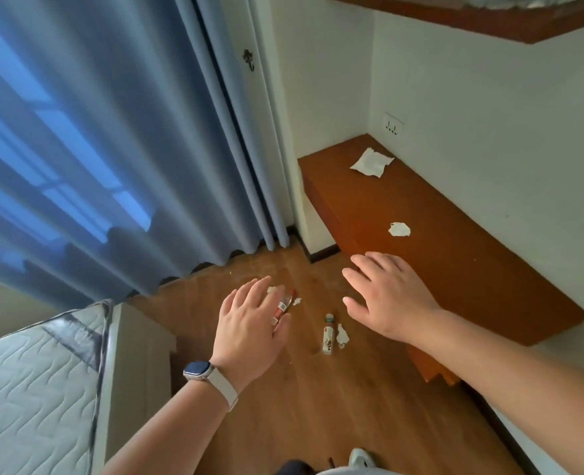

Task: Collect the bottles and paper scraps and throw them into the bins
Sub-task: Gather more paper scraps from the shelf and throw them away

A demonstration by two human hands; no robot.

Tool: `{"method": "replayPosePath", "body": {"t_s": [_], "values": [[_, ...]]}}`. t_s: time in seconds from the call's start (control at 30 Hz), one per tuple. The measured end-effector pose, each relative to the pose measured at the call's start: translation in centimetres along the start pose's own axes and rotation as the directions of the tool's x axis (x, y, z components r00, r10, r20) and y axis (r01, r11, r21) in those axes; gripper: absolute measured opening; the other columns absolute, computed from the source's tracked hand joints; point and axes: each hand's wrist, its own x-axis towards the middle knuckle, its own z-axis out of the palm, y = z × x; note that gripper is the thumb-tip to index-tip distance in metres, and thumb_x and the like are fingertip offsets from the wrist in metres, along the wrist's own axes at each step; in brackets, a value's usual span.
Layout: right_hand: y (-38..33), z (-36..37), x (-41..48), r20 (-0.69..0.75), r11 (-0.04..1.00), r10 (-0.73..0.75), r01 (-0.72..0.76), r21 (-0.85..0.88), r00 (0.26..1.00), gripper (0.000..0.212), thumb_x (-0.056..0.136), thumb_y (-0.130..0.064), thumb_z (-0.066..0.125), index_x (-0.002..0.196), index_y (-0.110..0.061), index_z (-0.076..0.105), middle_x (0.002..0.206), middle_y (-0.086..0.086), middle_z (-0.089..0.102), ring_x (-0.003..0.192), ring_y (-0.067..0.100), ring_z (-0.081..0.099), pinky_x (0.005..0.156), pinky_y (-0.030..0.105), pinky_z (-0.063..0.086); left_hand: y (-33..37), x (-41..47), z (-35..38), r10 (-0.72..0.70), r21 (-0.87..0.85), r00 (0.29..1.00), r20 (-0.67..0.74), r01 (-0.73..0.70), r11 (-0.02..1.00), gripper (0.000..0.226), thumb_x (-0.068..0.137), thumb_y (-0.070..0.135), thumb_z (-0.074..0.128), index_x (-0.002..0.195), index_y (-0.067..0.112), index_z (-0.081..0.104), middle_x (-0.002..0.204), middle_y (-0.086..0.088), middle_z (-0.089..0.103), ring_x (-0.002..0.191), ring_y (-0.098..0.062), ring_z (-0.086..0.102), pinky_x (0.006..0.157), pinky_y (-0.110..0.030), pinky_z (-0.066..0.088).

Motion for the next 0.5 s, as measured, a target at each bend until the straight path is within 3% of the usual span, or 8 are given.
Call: {"method": "replayPosePath", "body": {"t_s": [0.13,0.5], "values": [[1.6,0.6,2.4,0.019,0.999,0.031,-0.032,0.025,0.999,0.050,0.092,-0.055,0.042,0.126,-0.024,0.061,0.133,0.004,0.059,0.126,0.027,0.052,0.105,0.044,0.039,-0.4,4.2,0.9,-0.003,-0.013,1.000,0.019,0.003,1.000,0.043,0.092,0.044,0.057,0.133,0.029,0.057,0.143,0.004,0.052,0.135,-0.023,0.042,0.112,-0.048,0.032],[3.9,3.5,10.5,0.098,0.973,0.230,-0.226,-0.045,0.968,0.054,0.091,-0.062,0.038,0.128,-0.028,0.059,0.138,0.000,0.055,0.130,0.025,0.048,0.107,0.044,0.035,-4.3,18.4,4.8,0.203,-0.060,0.973,0.109,-0.197,0.979,0.046,0.096,0.046,0.047,0.139,0.033,0.048,0.149,0.005,0.045,0.139,-0.020,0.038,0.115,-0.044,0.025]]}}
